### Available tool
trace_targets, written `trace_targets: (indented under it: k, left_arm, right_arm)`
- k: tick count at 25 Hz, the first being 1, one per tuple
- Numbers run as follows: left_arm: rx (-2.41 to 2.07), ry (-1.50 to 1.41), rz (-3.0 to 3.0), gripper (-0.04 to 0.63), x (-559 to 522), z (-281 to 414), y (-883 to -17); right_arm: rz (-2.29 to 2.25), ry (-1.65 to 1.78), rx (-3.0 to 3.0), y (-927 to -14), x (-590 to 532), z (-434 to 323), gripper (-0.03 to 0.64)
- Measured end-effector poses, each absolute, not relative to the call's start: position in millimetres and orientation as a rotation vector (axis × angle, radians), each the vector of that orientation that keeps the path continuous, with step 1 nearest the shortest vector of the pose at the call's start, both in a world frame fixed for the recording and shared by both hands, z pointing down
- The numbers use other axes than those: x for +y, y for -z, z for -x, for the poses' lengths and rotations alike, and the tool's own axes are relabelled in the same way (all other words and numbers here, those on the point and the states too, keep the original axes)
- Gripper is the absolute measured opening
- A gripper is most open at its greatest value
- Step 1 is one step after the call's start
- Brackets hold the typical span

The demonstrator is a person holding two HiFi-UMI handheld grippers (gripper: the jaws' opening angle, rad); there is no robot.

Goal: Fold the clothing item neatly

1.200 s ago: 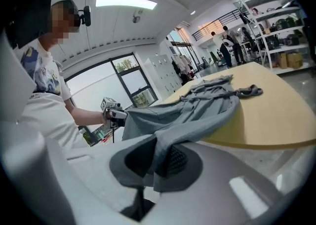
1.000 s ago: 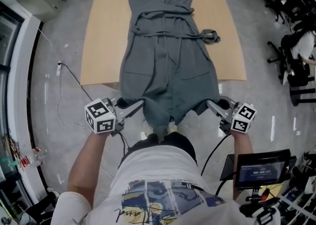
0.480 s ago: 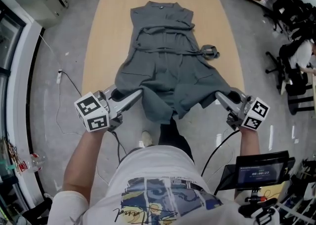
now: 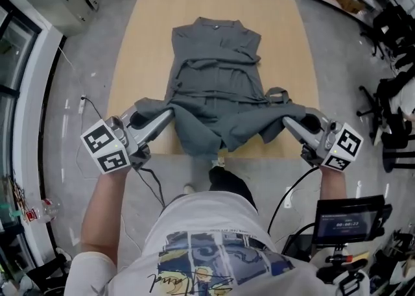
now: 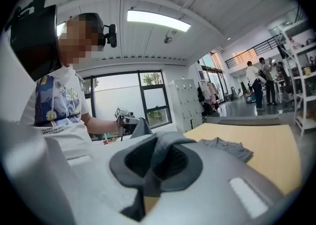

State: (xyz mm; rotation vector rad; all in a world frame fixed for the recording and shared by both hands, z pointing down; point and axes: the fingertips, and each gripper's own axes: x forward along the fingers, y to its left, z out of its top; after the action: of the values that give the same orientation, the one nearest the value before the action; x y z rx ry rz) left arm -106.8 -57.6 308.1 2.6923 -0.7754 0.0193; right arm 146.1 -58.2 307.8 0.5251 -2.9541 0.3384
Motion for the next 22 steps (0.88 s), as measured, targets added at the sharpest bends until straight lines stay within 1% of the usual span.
trace_targets:
  k: [5, 11, 22]
  left_arm:
    - [-0.835, -0.044, -2.687, 0.023, -107.0, 105.2, -303.3]
    - [-0.9, -0.071, -2.65, 0.023, -186.4, 104.5, -320.2]
    - [-0.984, -0.092, -2.669, 0.023, -243.0, 113.5, -301.5]
  right_arm:
    - [-0.467, -0.303, -2.954, -305.0, -119.0, -146.8, 0.018]
    - [-0.43, -0.302, -2.943, -323.6, -204.7, -151.1, 0.018]
    - [-0.451, -0.202, -2.915, -312.4, -257.7, -142.1, 0.018]
